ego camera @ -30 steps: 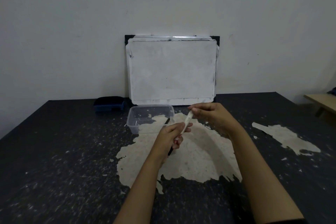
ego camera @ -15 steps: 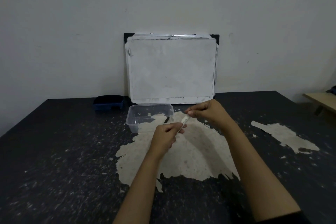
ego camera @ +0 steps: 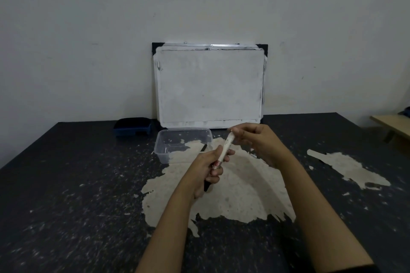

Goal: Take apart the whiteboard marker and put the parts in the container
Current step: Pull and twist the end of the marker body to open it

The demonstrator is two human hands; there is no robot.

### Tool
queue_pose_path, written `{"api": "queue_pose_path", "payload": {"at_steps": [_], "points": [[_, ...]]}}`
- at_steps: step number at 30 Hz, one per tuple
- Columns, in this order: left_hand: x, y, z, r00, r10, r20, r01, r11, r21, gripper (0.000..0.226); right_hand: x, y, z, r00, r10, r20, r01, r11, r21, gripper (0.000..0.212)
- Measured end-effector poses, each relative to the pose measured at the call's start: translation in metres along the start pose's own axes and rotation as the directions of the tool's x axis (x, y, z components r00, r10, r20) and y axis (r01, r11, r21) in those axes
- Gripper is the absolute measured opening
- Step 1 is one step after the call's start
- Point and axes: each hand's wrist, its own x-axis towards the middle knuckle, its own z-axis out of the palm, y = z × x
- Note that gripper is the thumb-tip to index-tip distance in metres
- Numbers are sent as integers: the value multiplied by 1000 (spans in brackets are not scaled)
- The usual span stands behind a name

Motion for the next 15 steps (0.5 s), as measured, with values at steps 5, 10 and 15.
{"api": "queue_pose_path", "payload": {"at_steps": [5, 10, 15], "points": [[-3, 3, 2, 993, -63, 102, 65, 998, -17, 42, 0, -4, 0, 1000, -16, 26, 19, 995, -102, 23], [-5, 6, 8, 976, -88, 200, 97, 995, -34, 41, -2, -11, 1, 991, 12, 135, -2, 997, -74, 23], [-4, 5, 15, 997, -53, 48, 47, 992, 117, 40, -4, -16, 4, 1000, 6, -5, -6, 996, -85, 17]]}}
